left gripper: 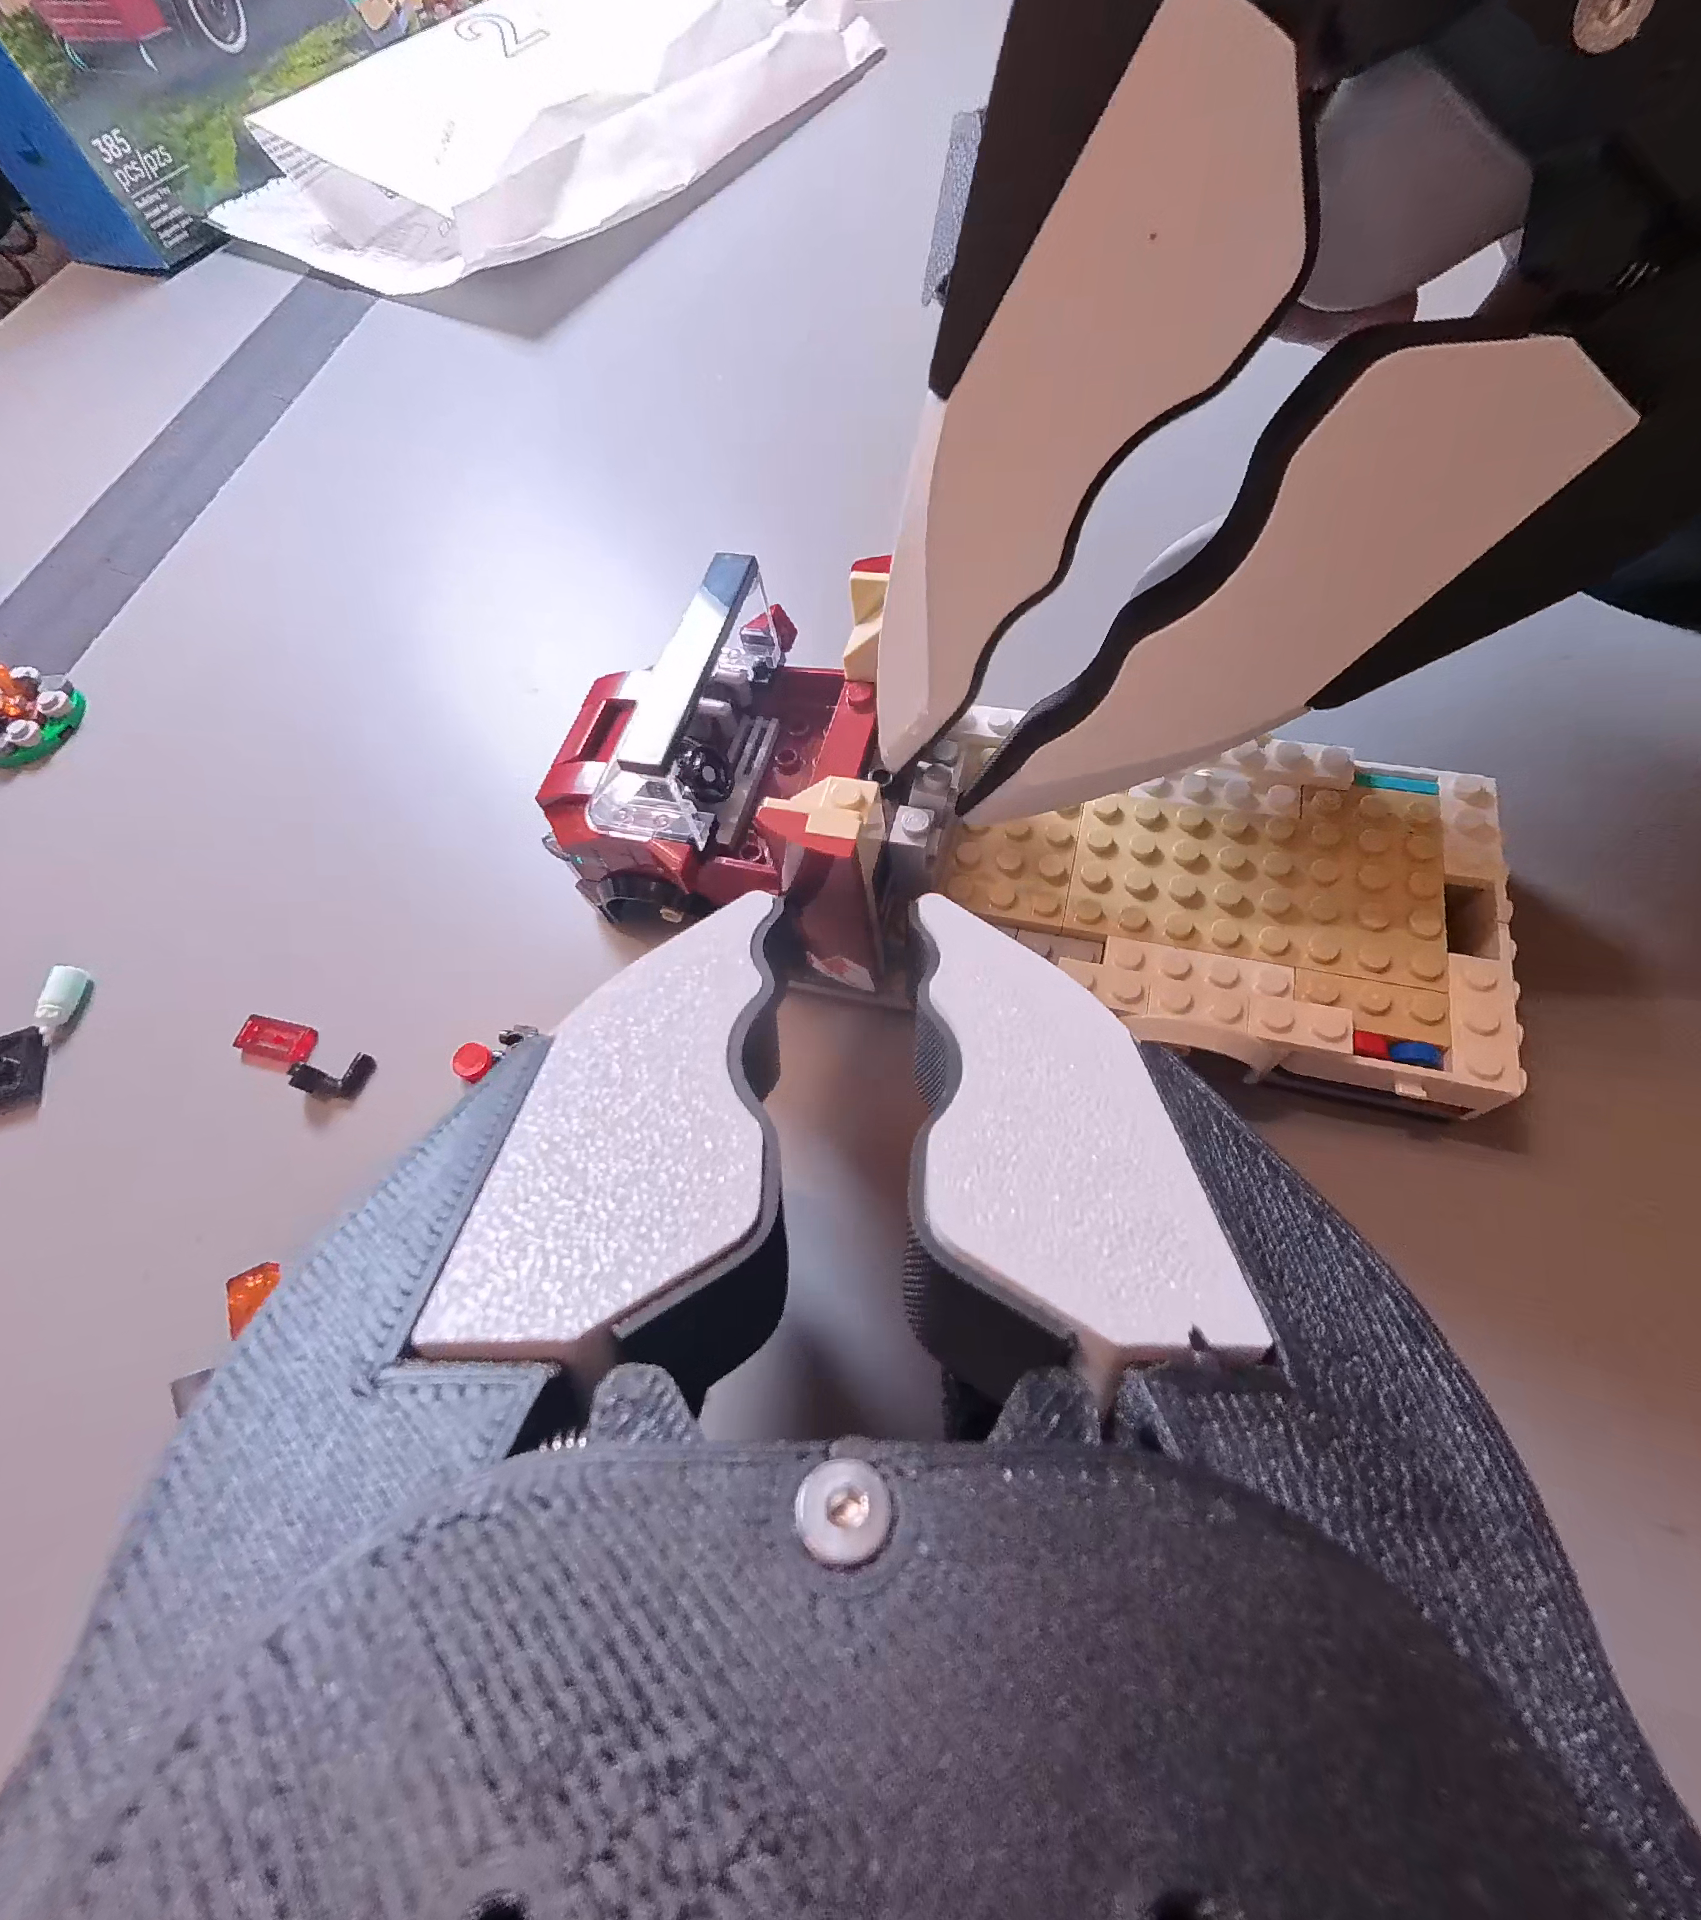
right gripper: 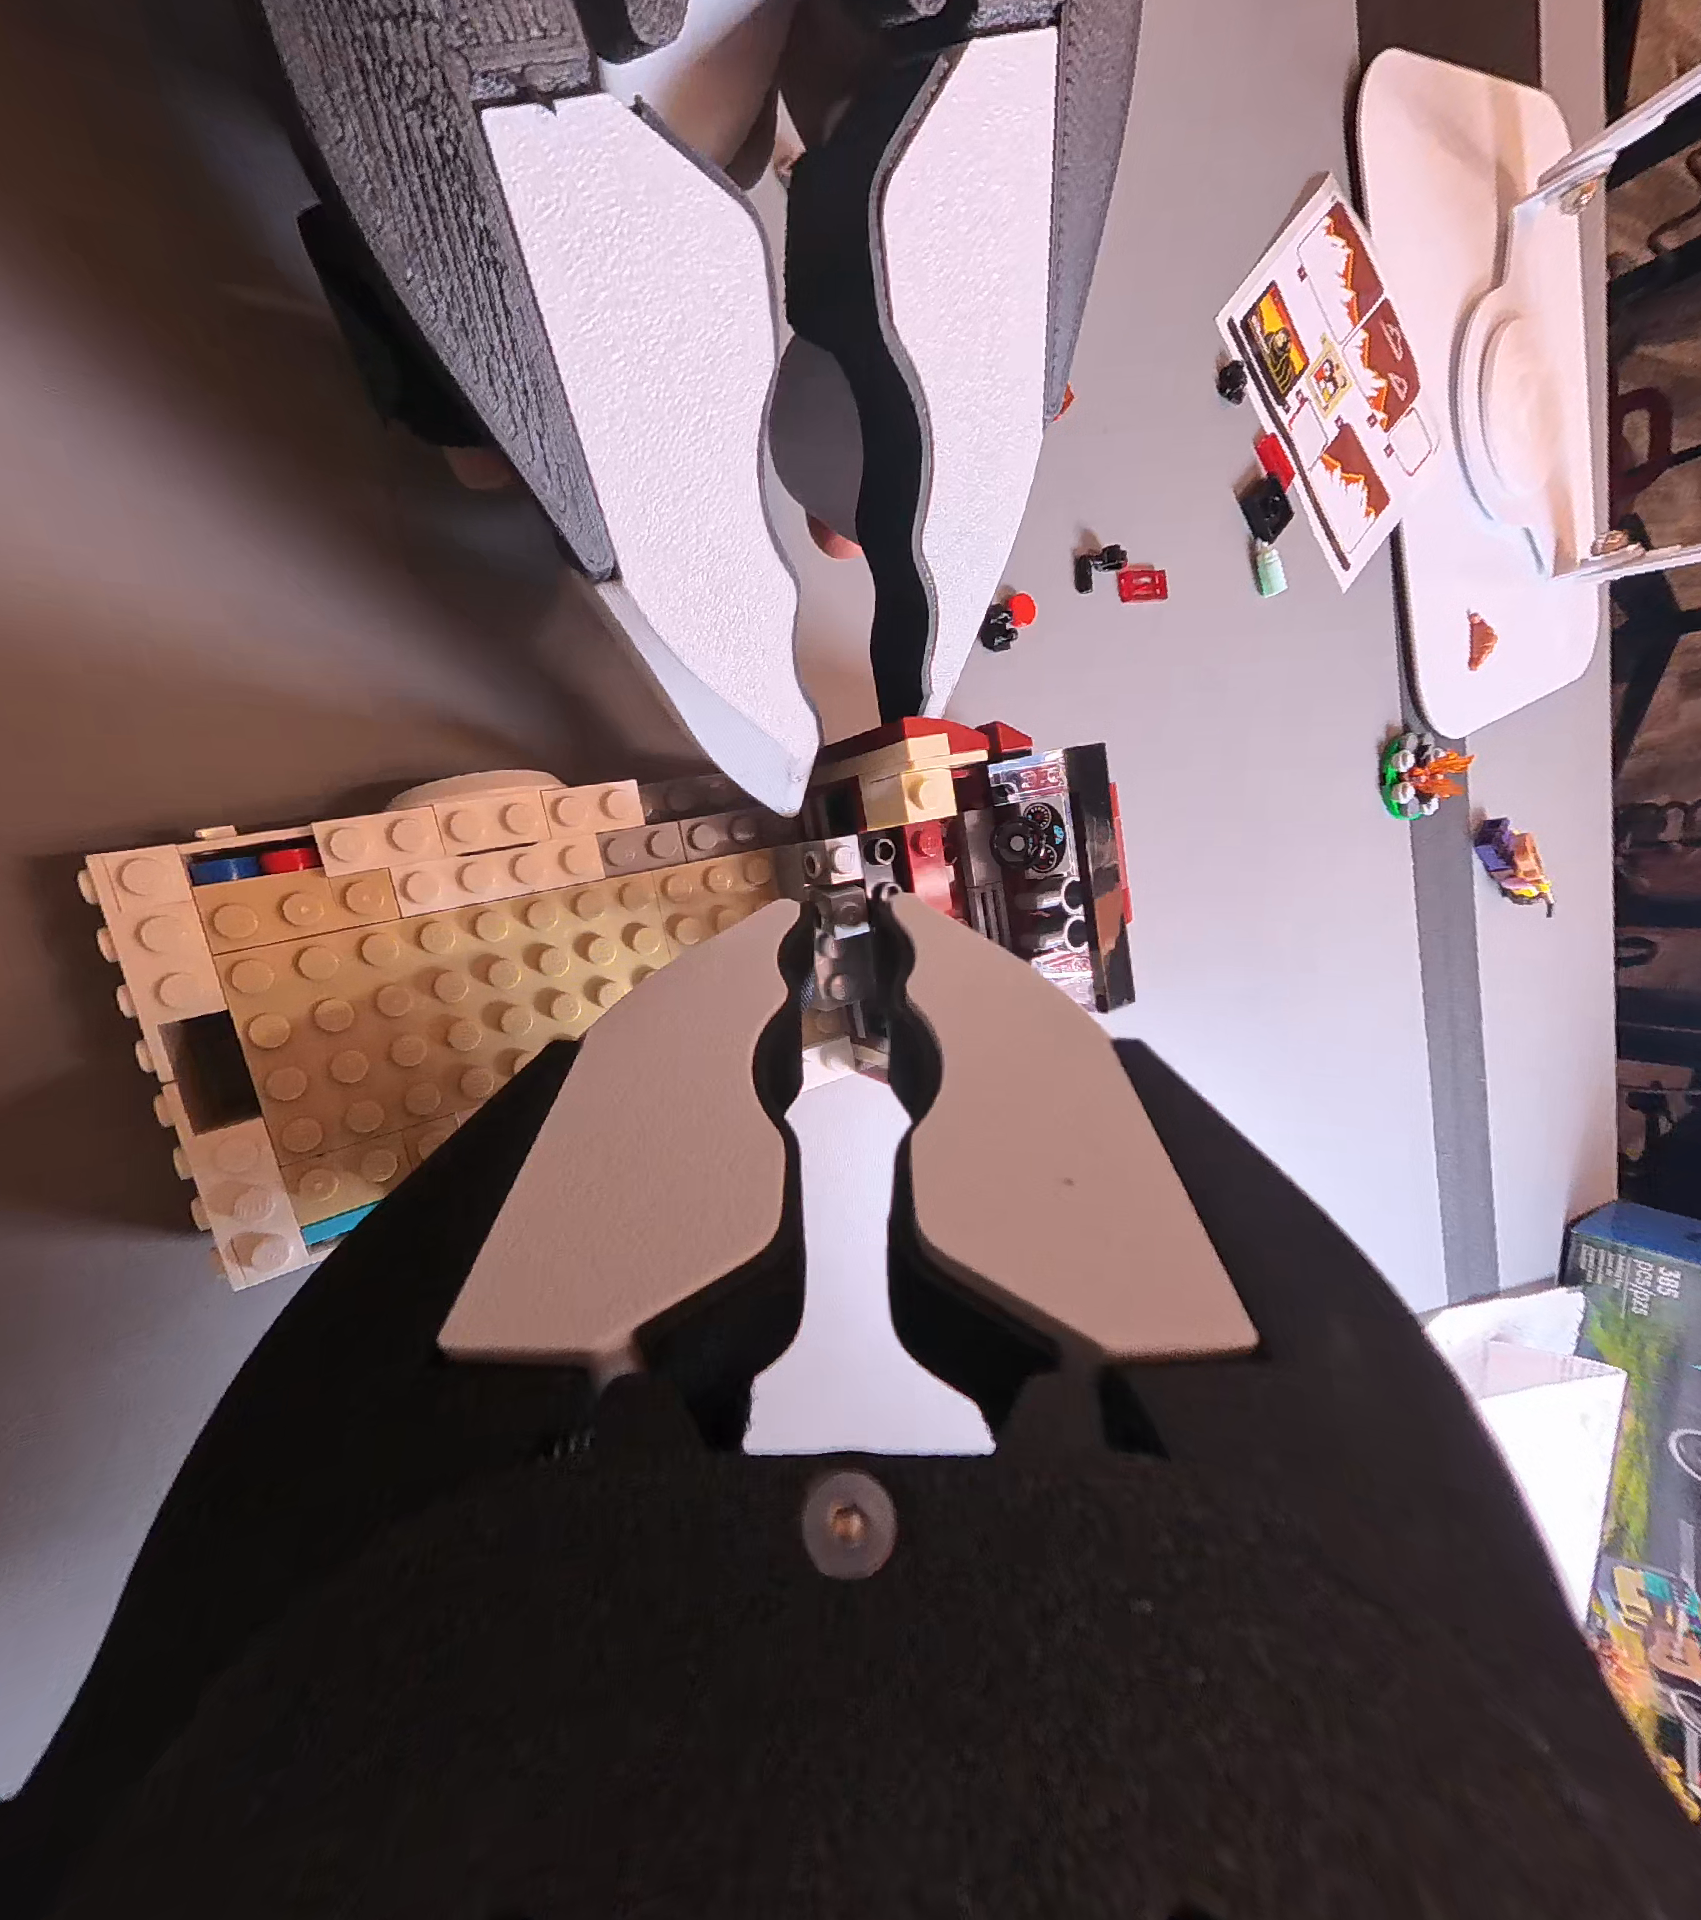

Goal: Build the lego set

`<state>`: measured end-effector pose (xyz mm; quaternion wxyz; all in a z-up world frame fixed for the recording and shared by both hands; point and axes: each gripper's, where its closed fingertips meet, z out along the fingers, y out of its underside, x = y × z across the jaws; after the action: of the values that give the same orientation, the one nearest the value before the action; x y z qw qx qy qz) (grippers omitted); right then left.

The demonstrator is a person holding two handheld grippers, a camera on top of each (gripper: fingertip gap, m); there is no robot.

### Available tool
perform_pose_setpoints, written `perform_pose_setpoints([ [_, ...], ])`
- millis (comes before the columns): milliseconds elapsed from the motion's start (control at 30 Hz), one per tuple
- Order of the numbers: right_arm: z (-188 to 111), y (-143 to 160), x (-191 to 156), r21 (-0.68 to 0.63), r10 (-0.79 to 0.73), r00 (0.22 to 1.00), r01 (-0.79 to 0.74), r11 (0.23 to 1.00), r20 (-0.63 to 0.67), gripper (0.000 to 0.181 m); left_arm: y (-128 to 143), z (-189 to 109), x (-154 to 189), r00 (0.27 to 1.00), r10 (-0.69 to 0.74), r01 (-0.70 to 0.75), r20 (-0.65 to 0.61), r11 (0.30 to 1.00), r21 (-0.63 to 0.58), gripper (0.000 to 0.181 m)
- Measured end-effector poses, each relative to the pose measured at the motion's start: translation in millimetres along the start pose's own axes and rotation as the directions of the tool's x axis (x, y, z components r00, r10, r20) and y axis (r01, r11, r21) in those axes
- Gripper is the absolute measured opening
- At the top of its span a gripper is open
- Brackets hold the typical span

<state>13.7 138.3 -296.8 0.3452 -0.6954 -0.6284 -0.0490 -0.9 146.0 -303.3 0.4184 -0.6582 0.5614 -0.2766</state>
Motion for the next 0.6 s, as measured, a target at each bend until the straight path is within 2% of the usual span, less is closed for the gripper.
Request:
perform_pose_setpoints([
  [600, -0.8, -1.9, 1.2, 0.041, -0.009, 0.999, 0.011, 0.999, -0.034, 0.010, 0.6, -0.1, -0.1, 1.000, -0.005, 0.005, 0.000, 1.000, 0.000, 0.020],
])
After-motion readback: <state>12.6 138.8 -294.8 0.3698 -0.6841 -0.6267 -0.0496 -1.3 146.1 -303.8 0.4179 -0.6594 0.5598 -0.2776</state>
